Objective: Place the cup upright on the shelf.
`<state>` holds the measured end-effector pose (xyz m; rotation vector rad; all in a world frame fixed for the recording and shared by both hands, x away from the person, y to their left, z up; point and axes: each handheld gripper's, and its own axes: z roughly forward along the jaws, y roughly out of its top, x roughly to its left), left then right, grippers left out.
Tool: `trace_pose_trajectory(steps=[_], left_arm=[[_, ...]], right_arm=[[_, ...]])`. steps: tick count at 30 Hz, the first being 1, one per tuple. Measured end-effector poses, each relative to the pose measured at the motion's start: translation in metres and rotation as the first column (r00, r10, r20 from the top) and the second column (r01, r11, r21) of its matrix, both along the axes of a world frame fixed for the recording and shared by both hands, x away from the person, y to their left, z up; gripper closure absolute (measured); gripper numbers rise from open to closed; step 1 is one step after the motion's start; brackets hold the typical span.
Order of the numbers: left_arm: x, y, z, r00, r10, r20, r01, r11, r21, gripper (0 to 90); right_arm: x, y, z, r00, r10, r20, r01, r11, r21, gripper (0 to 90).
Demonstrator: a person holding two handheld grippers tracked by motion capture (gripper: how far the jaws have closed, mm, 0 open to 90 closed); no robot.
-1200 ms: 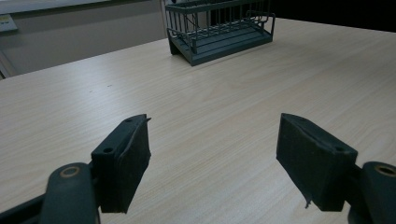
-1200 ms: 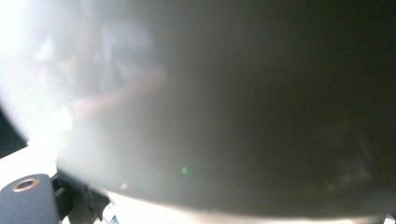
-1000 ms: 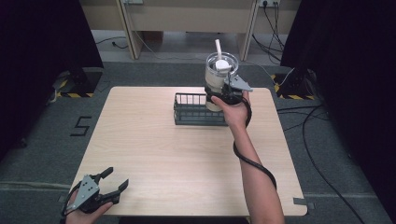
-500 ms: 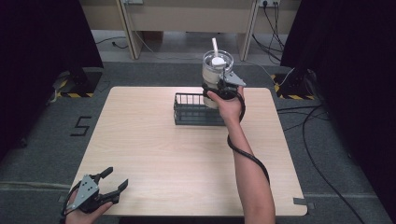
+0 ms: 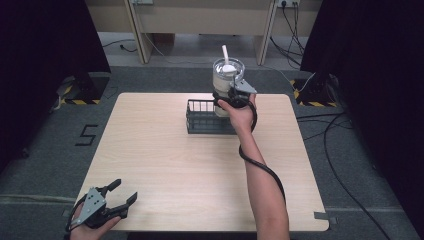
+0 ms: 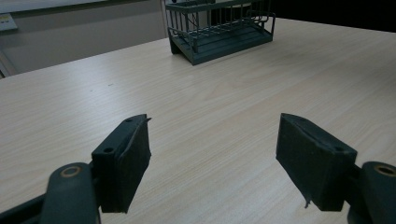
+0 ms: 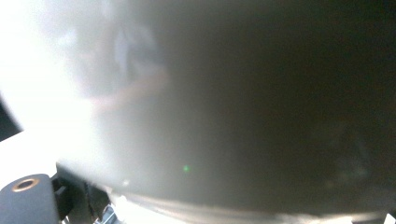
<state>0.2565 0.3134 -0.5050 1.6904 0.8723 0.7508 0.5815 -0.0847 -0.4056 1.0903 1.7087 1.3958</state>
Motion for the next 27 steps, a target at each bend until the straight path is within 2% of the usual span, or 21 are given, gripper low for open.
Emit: trace_pose_trajectory(steps=[14, 27], left_arm=[[0.0, -0.001, -0.001, 1.0, -0.004, -0.002, 0.004, 1.0, 0.003, 25.8], [0.0, -0.001, -0.001, 1.0, -0.003, -0.002, 0.003, 1.0, 0.009, 25.9]], right_arm=[[0.002, 0.002, -0.025, 0.9989, -0.004, -0.046, 0.003, 1.0, -0.016, 10.3], [0.001, 0.003, -0.031, 0.9989, -0.014, -0.045, 0.013, 1.0, -0.022, 10.2]])
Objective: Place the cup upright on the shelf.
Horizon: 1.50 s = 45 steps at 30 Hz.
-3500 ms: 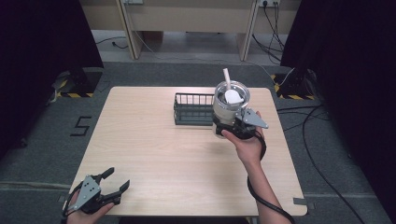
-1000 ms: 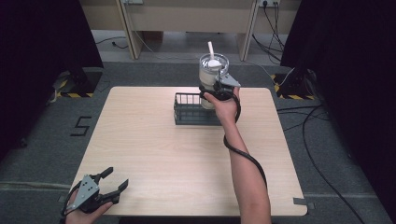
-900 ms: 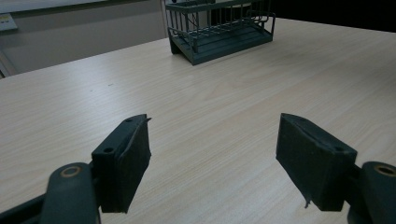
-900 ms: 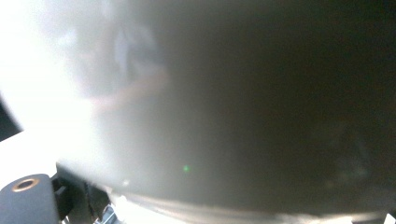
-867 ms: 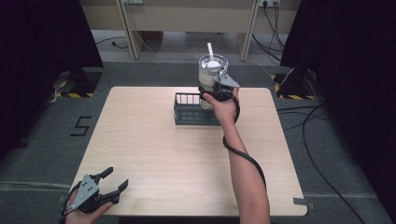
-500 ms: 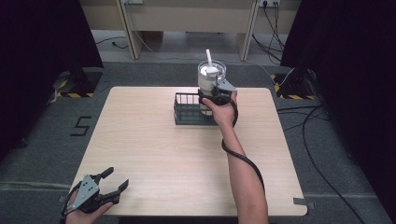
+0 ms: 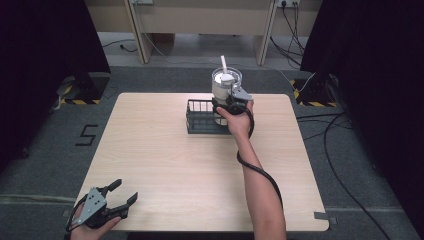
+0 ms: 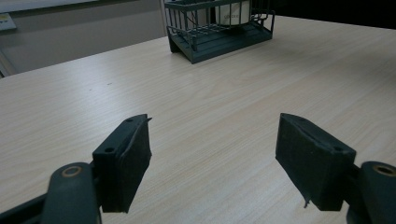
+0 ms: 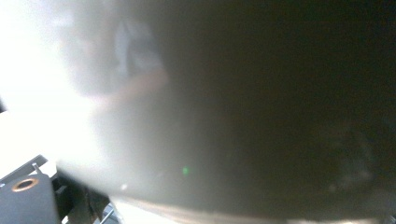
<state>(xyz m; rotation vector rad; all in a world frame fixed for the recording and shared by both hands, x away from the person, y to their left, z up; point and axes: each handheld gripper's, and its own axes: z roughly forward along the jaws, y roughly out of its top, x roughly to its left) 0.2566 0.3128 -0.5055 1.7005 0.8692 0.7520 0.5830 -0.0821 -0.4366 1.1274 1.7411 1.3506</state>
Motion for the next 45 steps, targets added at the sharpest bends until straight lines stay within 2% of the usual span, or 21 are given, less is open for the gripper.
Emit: trace_pose_trajectory(steps=[16, 19, 25, 30, 38, 45], left_arm=[[-0.001, 0.0, 0.001, 1.0, -0.002, 0.005, 0.002, 1.0, 0.002, 25.9], [-0.001, 0.0, 0.001, 1.0, -0.003, 0.004, 0.003, 1.0, 0.003, 25.9], [-0.001, 0.0, 0.0, 1.0, -0.003, 0.005, 0.003, 1.0, 0.002, 25.8], [-0.001, 0.0, 0.001, 1.0, -0.004, 0.006, 0.004, 1.0, 0.006, 25.8], [-0.001, 0.0, 0.001, 1.0, -0.005, 0.007, 0.004, 1.0, 0.008, 25.7], [-0.001, 0.0, 0.001, 1.0, -0.005, 0.006, 0.005, 1.0, 0.008, 25.7]], right_arm=[[-0.003, -0.001, -0.003, 0.9998, 0.006, 0.019, -0.006, 1.0, 0.001, 9.7], [-0.003, -0.001, -0.004, 0.9999, -0.004, 0.011, 0.003, 1.0, 0.021, 7.7], [-0.003, -0.002, -0.004, 0.9999, -0.012, 0.003, 0.012, 1.0, 0.016, 5.0], [-0.005, 0.0, -0.004, 0.9997, -0.021, 0.011, 0.021, 1.0, 0.006, 6.5], [-0.011, 0.001, -0.005, 0.9993, -0.034, 0.015, 0.033, 0.999, 0.023, 8.8], [-0.016, 0.003, -0.002, 0.9973, -0.065, 0.033, 0.066, 0.998, -0.014, 8.8]])
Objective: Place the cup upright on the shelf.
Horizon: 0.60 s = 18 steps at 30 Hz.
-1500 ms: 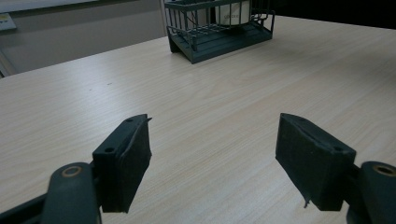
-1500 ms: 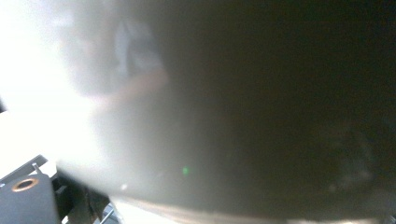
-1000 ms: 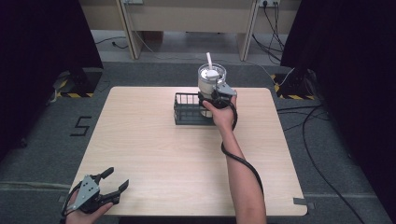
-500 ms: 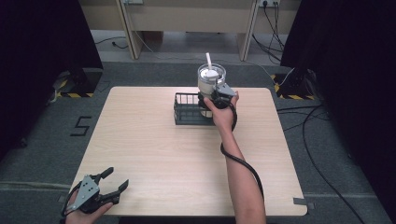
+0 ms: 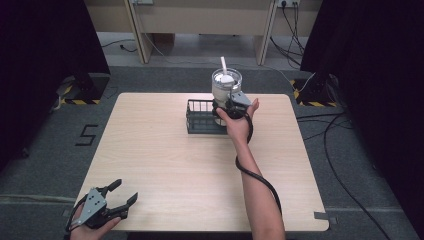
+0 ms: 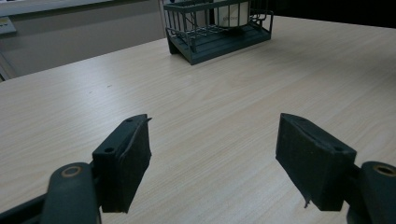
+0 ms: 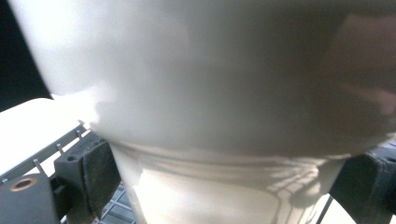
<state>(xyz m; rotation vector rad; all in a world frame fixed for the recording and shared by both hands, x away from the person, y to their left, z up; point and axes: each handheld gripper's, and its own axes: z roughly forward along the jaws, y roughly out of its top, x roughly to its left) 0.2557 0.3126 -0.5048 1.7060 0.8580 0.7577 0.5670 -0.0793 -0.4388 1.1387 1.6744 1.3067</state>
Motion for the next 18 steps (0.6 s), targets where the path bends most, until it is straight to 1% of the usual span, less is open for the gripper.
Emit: trace_pose_trajectory(steps=[1, 3, 5, 6, 7, 8, 9, 12, 16, 18], left_arm=[[0.0, 0.0, 0.0, 1.0, 0.0, 0.0, 0.0, 1.0, -0.001, 25.7], [0.0001, 0.0, 0.0, 1.0, 0.0, 0.0, 0.0, 1.0, 0.0, 25.8], [-0.0001, -0.0001, 0.0002, 1.0, -0.001, 0.001, 0.001, 1.0, 0.001, 25.7], [-0.0002, -0.0003, 0.0003, 1.0, -0.001, 0.002, 0.001, 1.0, 0.0, 25.7], [-0.0002, -0.0004, 0.0003, 1.0, -0.001, 0.003, 0.001, 1.0, 0.0, 25.7], [-0.0002, -0.0004, 0.0004, 1.0, -0.002, 0.003, 0.002, 1.0, 0.0, 25.7], [-0.0001, -0.0005, 0.0002, 1.0, -0.002, 0.002, 0.002, 1.0, 0.0, 25.7], [-0.0002, -0.0008, 0.0003, 1.0, -0.003, 0.004, 0.003, 1.0, -0.001, 25.7], [-0.0003, -0.0008, 0.0005, 1.0, -0.002, 0.005, 0.002, 1.0, 0.0, 25.7], [-0.0004, -0.0008, 0.0005, 1.0, -0.002, 0.005, 0.002, 1.0, 0.0, 25.7]], right_arm=[[0.0, 0.0, 0.0, 1.0, 0.0, 0.0, 0.0, 1.0, 0.0, 8.8], [-0.0011, 0.001, 0.0013, 0.9999, -0.003, 0.012, 0.003, 1.0, -0.025, 8.6], [-0.0016, 0.0002, 0.0021, 0.9999, 0.006, 0.015, -0.006, 1.0, -0.028, 8.5], [-0.0019, -0.0003, 0.0022, 0.9999, 0.008, 0.012, -0.008, 1.0, -0.023, 8.7], [-0.0027, -0.0018, 0.002, 0.9999, 0.01, 0.007, -0.01, 1.0, -0.007, 8.9], [-0.0027, -0.0018, 0.002, 0.9999, 0.01, 0.007, -0.01, 1.0, -0.007, 9.2], [-0.004, -0.0025, 0.0017, 0.9999, 0.013, 0.0, -0.013, 1.0, 0.009, 9.2], [-0.0054, -0.0025, 0.002, 1.0, 0.008, -0.002, -0.008, 1.0, 0.015, 9.0], [-0.0082, -0.0022, 0.002, 1.0, 0.002, -0.008, -0.001, 0.999, 0.037, 8.8], [-0.0096, -0.0031, 0.0024, 1.0, 0.002, -0.003, -0.002, 0.999, 0.035, 8.9]])
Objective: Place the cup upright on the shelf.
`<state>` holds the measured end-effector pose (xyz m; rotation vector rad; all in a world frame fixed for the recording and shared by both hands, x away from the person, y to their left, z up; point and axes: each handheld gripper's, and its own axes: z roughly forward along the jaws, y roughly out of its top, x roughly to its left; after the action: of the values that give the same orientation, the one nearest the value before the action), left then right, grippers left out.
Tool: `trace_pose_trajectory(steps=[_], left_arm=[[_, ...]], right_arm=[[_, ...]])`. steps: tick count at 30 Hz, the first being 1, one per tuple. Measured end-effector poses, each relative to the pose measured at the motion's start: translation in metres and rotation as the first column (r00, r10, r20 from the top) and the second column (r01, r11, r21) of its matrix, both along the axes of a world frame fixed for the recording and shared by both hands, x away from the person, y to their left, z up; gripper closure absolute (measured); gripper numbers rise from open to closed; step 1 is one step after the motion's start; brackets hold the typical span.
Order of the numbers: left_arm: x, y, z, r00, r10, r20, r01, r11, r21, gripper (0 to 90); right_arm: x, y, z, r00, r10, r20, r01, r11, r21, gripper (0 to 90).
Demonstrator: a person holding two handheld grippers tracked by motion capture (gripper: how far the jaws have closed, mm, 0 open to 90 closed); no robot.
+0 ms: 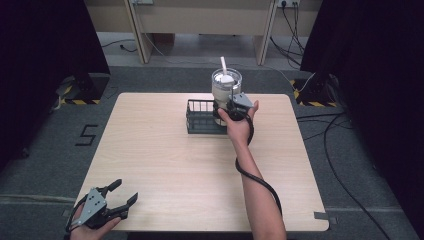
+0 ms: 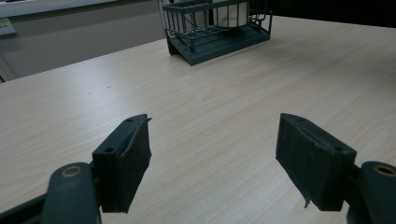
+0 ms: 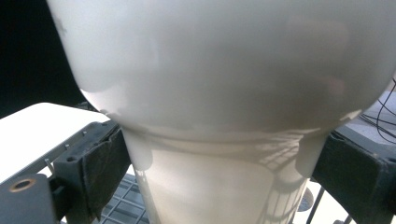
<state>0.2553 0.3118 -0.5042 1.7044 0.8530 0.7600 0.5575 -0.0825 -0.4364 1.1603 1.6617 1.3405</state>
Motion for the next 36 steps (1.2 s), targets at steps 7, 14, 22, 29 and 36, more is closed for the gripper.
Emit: trace_pose_trajectory(steps=[7, 14, 22, 29, 36], left_arm=[[0.0, -0.001, 0.0, 1.0, -0.003, 0.001, 0.003, 1.0, 0.002, 25.7], [0.0, -0.002, 0.001, 1.0, -0.008, 0.004, 0.008, 1.0, -0.003, 25.4], [-0.001, -0.003, 0.002, 0.9999, -0.01, 0.006, 0.01, 0.9999, -0.001, 25.3], [-0.001, -0.004, 0.002, 0.9999, -0.011, 0.007, 0.011, 0.9999, -0.001, 25.2], [-0.001, -0.005, 0.001, 0.9999, -0.012, 0.003, 0.012, 0.9999, -0.001, 25.2]], right_arm=[[-0.007, -0.004, 0.001, 1.0, 0.007, 0.005, -0.007, 1.0, 0.001, 10.4], [-0.016, -0.01, 0.002, 1.0, -0.002, 0.004, 0.002, 1.0, -0.002, 11.4], [-0.027, -0.015, -0.001, 0.9999, -0.015, -0.002, 0.015, 1.0, -0.002, 12.1], [-0.036, -0.021, -0.002, 0.9999, -0.014, -0.001, 0.014, 1.0, 0.003, 12.1], [-0.047, -0.028, -0.003, 1.0, -0.005, -0.002, 0.005, 1.0, 0.0, 12.0]])
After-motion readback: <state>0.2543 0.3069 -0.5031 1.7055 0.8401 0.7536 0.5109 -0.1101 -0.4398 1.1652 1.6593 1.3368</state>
